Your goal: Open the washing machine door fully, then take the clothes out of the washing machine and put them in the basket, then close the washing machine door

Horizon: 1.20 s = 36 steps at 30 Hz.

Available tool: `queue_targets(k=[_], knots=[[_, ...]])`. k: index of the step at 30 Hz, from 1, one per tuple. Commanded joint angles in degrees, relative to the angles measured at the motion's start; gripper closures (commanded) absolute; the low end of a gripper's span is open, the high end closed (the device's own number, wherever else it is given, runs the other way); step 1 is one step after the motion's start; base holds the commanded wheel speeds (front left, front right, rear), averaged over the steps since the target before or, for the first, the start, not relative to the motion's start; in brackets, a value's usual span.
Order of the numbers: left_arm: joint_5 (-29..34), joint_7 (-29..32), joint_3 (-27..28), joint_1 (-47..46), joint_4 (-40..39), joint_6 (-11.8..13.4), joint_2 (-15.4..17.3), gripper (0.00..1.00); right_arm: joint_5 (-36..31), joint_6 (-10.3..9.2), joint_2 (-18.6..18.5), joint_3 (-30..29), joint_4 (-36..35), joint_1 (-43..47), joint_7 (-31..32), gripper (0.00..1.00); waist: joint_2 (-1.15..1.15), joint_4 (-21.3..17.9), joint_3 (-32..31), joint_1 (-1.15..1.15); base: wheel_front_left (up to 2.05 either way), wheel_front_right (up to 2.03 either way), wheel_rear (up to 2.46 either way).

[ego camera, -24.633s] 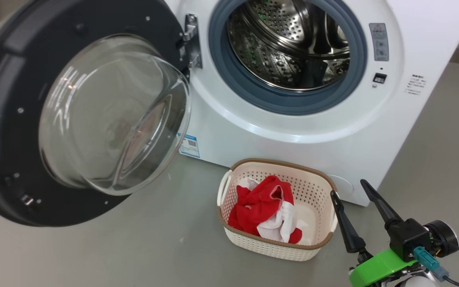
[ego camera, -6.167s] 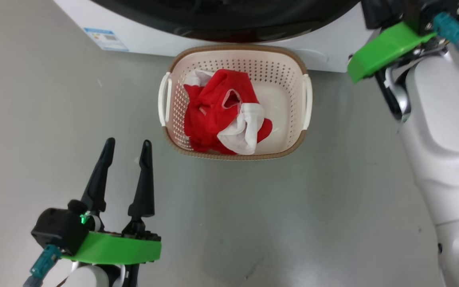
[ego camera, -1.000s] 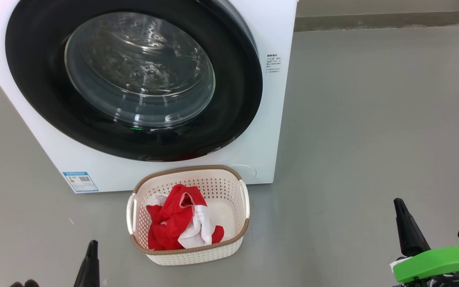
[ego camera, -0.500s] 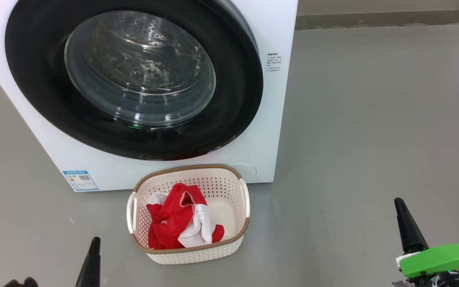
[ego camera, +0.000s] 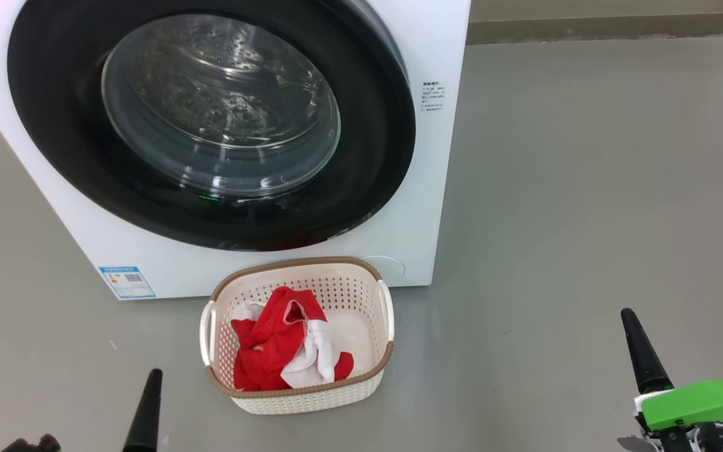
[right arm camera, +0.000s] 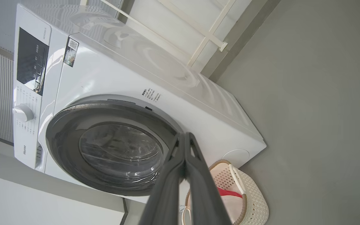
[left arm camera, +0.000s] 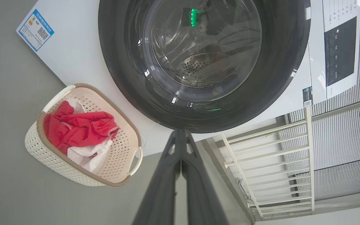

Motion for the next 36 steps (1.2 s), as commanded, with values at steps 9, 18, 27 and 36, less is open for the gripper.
queue_targets(k=[9, 18, 27, 36], knots=[[-6.2, 1.6, 2.0, -3.7, -0.3, -1.4, 0.4, 1.0, 7.0, -0.01, -1.0, 0.5, -0.9, -3.6, 1.8, 1.0, 0.0, 0.1, 0.1, 0.0, 0.0, 0.0, 0.0], [-11.7, 3.1, 2.3, -4.7, 0.6, -2.1, 0.4, 1.0, 13.1, -0.02, -1.0, 0.4, -0.5, -4.3, 3.3, 1.0, 0.0, 0.1, 0.3, 0.0, 0.0, 0.0, 0.0], [-17.3, 4.6, 2.7, -5.6, 1.5, -2.7, 0.4, 1.0, 19.1, -0.04, -1.1, 0.3, -0.2, -4.9, 4.9, 1.0, 0.0, 0.2, 0.5, 0.0, 0.0, 0.0, 0.0], [-22.2, 5.9, 3.0, -6.5, 2.2, -3.3, 0.3, 1.0, 24.6, -0.05, -1.2, 0.2, 0.2, -5.5, 6.2, 1.0, 0.0, 0.2, 0.6, 0.0, 0.0, 0.0, 0.0]])
